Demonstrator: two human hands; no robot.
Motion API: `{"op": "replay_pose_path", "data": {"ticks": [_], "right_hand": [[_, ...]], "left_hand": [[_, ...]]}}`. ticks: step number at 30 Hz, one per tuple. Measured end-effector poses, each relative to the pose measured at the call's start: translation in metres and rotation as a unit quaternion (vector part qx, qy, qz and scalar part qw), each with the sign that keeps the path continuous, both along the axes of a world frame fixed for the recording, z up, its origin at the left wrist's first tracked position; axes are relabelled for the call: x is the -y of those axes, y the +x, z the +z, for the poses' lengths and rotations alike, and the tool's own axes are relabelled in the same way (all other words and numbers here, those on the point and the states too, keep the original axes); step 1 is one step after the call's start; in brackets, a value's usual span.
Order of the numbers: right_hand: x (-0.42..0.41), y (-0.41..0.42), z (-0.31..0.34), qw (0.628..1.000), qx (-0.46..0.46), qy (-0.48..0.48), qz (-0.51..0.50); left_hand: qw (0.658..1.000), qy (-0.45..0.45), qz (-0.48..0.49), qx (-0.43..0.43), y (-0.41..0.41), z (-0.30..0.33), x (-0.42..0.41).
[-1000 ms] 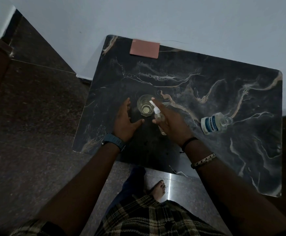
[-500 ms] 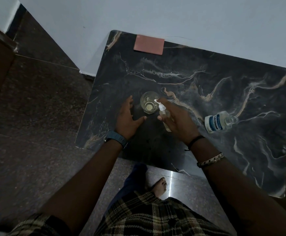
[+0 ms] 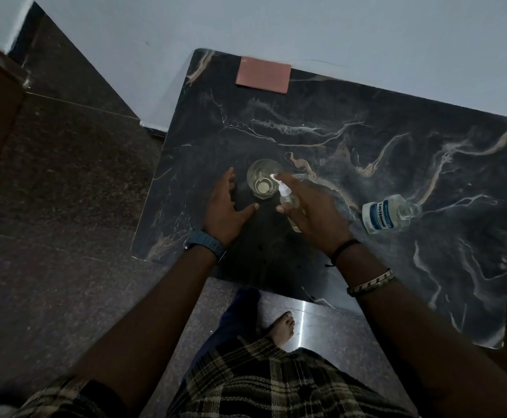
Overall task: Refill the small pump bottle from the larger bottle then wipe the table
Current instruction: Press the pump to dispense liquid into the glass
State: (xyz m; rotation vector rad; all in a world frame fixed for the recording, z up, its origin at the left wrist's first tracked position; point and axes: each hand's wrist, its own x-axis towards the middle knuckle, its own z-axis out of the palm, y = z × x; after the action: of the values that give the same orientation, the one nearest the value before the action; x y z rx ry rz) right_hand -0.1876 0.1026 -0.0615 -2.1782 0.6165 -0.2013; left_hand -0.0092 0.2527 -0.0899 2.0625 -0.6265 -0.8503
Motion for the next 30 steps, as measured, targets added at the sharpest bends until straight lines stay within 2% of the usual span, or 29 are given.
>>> {"op": "replay_pose_path", "data": {"ticks": [13, 18, 22, 30], "right_hand": [[-0.001, -0.001, -0.003, 0.998, -0.002, 0.027, -0.055], [0.003, -0.013, -0.005, 0.989, 0.017, -0.029, -0.146], [0.007, -0.025, -0.002, 0.976, 0.017, 0.009, -0.216], [0.005, -0.031, -0.003, 0.975, -0.006, 0.017, -0.223]], "left_hand": [[1.0, 0.003, -0.004, -0.006, 0.002, 0.0, 0.008], [1.0, 0.001, -0.006, -0.004, 0.002, 0.0, 0.013], [1.0, -0.002, -0.011, -0.002, 0.001, -0.002, 0.017], [1.0, 0.0, -0.029, -0.012, -0.002, -0.006, 0.021]]}}
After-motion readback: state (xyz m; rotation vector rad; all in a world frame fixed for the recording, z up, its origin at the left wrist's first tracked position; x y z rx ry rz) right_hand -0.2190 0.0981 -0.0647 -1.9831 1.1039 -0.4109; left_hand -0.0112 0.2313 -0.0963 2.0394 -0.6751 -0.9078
